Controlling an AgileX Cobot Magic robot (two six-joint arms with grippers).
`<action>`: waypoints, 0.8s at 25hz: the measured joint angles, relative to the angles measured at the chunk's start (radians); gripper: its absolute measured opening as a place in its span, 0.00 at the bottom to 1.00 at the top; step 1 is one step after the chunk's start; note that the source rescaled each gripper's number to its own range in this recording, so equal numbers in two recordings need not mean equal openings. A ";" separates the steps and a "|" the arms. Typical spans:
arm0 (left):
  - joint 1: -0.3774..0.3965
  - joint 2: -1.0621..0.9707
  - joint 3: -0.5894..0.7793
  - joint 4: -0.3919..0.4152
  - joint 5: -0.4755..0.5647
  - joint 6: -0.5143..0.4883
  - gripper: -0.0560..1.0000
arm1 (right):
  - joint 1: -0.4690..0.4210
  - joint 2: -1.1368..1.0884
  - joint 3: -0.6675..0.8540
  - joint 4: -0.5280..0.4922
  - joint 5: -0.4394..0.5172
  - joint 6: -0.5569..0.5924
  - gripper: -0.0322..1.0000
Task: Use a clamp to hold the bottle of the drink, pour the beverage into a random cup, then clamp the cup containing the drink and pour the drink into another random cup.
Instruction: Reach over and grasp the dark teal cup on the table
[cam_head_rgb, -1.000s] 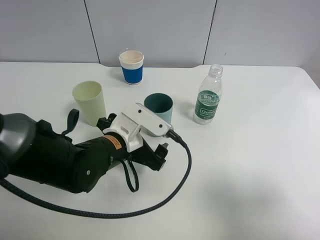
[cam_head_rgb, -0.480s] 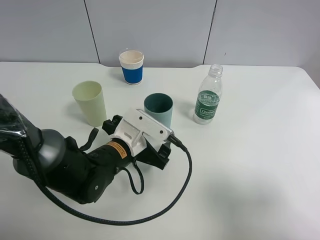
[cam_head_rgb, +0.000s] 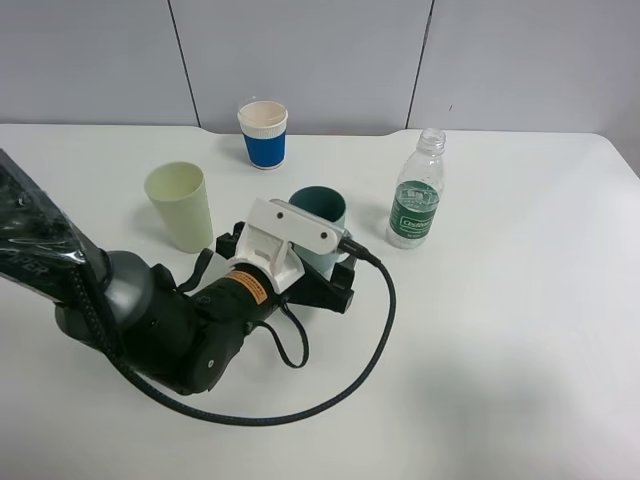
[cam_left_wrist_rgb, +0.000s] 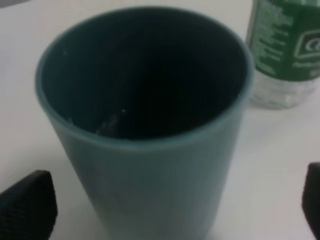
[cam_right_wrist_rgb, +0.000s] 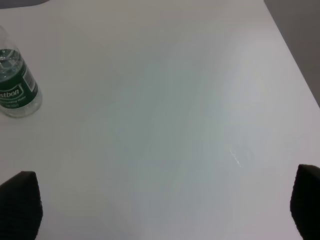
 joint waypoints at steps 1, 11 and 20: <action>0.007 0.009 -0.007 0.000 -0.003 0.000 1.00 | 0.000 0.000 0.000 0.000 0.000 0.000 1.00; 0.035 0.104 -0.109 0.034 -0.003 -0.001 1.00 | 0.000 0.000 0.000 0.000 0.000 0.000 1.00; 0.082 0.124 -0.145 0.134 0.001 -0.068 0.64 | 0.000 0.000 0.000 0.000 0.000 0.000 1.00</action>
